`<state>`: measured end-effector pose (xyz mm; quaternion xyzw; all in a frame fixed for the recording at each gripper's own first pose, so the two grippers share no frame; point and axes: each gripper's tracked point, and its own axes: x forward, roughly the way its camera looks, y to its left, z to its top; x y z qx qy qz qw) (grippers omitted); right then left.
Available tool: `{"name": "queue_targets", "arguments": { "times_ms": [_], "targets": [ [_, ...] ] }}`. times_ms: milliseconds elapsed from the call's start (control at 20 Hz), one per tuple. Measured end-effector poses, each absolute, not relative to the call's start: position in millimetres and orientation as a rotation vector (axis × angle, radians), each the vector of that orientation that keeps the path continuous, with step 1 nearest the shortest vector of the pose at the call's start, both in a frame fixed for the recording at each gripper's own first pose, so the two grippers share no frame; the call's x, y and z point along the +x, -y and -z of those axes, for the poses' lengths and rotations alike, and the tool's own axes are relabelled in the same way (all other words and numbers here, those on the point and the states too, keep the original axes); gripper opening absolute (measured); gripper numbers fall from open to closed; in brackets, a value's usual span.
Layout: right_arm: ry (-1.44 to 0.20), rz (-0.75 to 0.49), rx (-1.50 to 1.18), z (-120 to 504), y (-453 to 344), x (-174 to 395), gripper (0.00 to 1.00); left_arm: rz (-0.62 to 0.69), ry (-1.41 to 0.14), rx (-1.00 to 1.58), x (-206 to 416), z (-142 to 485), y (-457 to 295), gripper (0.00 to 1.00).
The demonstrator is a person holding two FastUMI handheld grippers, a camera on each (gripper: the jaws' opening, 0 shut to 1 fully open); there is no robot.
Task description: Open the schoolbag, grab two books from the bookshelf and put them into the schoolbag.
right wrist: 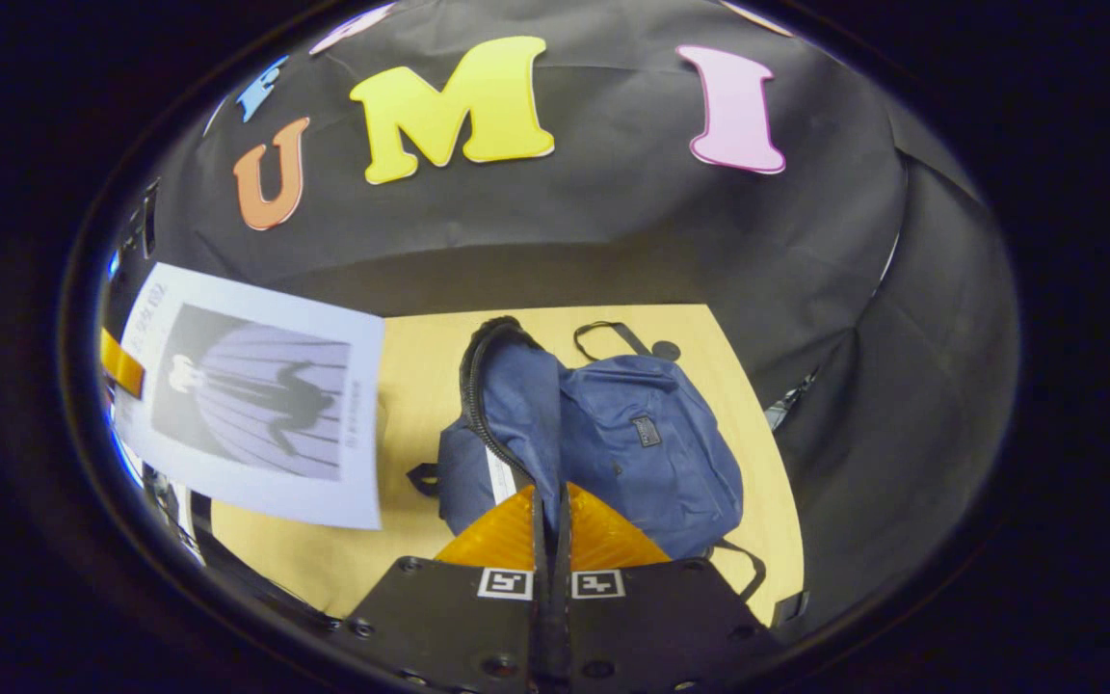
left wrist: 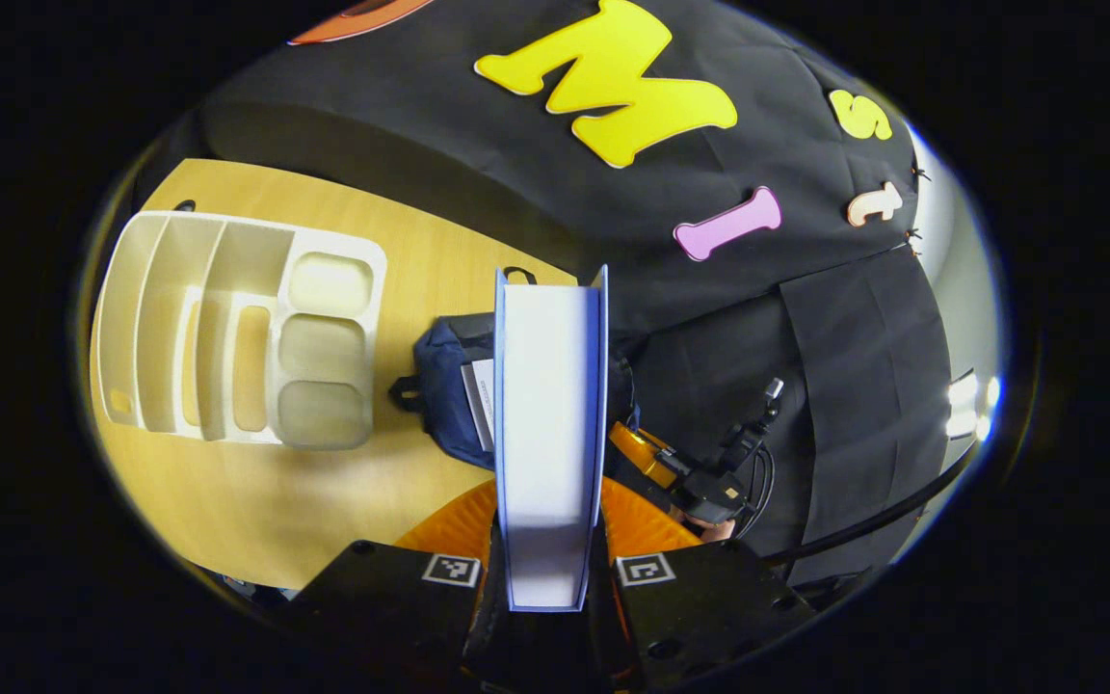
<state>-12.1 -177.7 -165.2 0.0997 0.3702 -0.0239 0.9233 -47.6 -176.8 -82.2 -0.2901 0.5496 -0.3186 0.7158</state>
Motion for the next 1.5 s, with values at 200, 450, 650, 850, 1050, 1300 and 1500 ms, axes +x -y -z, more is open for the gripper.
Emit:
{"name": "queue_targets", "arguments": {
  "times_ms": [200,450,650,850,1050,1300,1500],
  "targets": [
    [-0.749,0.058,0.214,162.4,186.3,-10.7,0.00,0.662,-1.272,-0.712,-51.9,120.2,223.0,0.37],
    [-0.744,0.059,0.227,161.2,195.7,-10.4,0.00,0.598,-1.294,-0.719,-49.8,172.8,251.7,0.37],
    [-0.737,0.050,0.216,155.2,196.0,-9.3,0.00,0.580,-1.332,-0.749,-47.5,213.7,275.9,0.37],
    [-0.728,0.051,0.215,149.0,193.9,-10.8,0.00,0.580,-1.357,-0.816,-47.8,237.9,299.4,0.37],
    [-0.729,0.050,0.200,145.8,190.2,-12.1,0.00,0.602,-1.332,-0.875,-36.2,251.5,321.7,0.37],
    [-0.730,0.033,0.178,142.4,178.0,-7.4,0.00,0.672,-1.290,-0.946,-26.9,266.3,343.1,0.37],
    [-0.739,0.023,0.163,142.9,168.6,-6.2,0.00,0.717,-1.267,-0.985,-20.9,276.3,357.1,0.37]
  ]
}}
